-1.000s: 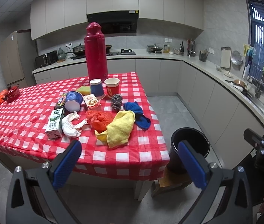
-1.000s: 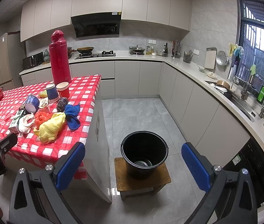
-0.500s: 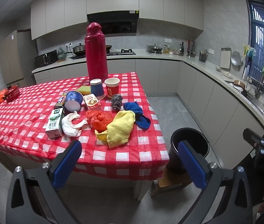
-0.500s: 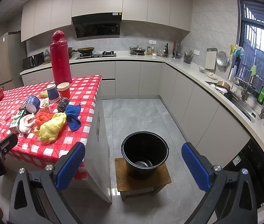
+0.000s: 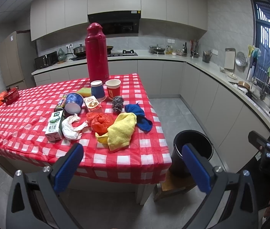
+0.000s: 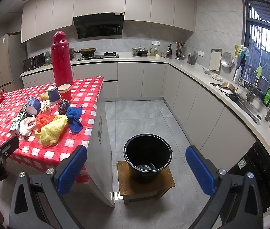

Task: Collect trash

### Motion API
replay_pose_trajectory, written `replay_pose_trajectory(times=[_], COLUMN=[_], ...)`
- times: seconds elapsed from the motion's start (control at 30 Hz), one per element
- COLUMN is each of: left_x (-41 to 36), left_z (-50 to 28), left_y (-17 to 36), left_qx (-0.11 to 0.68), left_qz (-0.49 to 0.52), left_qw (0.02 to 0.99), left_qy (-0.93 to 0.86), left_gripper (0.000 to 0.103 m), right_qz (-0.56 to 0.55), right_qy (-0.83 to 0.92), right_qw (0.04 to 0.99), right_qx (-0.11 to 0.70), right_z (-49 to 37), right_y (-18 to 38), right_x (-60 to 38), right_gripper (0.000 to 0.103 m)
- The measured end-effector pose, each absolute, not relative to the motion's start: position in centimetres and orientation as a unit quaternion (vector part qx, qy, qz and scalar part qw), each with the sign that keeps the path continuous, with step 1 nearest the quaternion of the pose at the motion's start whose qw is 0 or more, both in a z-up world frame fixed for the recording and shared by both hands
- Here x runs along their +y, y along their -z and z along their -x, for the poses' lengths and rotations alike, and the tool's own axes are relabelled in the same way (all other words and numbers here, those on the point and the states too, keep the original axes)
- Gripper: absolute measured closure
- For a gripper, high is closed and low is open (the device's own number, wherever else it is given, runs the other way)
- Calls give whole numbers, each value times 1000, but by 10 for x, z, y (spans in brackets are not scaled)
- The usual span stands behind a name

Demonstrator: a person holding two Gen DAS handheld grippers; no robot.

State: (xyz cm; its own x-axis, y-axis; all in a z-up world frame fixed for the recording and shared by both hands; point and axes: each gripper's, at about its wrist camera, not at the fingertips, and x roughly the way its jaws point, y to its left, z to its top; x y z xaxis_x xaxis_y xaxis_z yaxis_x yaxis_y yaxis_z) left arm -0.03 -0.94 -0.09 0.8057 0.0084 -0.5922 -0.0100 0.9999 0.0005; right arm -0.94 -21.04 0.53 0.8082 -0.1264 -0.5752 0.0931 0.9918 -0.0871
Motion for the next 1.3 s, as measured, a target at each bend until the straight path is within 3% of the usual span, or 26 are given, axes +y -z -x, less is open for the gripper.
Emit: replay_pose_trajectory(times=[1.3], left_x=[-11], left_z=[-10], left_y=[2], left_qx=[316], left_qz=[2], left_qw=[949], left_qy=[-12], left_gripper=[0], right_qz=[25], right_qy=[42], right_qw=[948], right_qx=[313], right_z=[-5], right_y=[-2], right_x=[-202], right_gripper=[0])
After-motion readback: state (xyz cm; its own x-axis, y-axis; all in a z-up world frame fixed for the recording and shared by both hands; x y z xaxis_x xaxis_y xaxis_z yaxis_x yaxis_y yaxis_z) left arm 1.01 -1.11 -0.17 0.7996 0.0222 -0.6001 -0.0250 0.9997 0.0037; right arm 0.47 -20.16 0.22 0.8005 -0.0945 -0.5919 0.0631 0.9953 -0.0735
